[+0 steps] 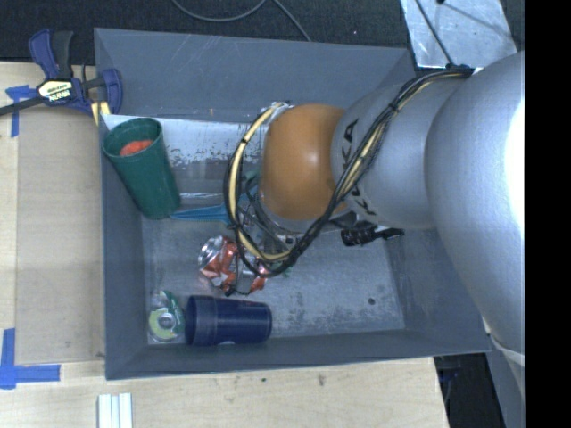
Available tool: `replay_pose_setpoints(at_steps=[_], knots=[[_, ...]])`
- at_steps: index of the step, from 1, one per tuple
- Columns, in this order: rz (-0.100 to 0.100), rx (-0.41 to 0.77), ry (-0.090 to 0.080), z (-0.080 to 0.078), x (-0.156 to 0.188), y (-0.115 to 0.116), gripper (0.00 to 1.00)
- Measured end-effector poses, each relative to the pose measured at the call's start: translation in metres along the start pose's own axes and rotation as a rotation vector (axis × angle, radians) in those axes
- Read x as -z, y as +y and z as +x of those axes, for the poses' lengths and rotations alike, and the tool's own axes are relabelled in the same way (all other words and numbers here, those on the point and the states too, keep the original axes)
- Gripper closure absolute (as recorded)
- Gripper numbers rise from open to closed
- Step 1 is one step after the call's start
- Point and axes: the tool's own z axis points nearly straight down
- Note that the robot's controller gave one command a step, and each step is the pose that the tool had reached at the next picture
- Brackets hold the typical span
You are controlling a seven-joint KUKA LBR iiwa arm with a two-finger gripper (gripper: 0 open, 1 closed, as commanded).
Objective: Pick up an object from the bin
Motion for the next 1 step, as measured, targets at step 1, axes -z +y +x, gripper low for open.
replay_pose_setpoints(at_steps=[1], knots=[[-0.002, -0.109, -0.007, 0.0055, -0.0291, 0.0015, 0.0]])
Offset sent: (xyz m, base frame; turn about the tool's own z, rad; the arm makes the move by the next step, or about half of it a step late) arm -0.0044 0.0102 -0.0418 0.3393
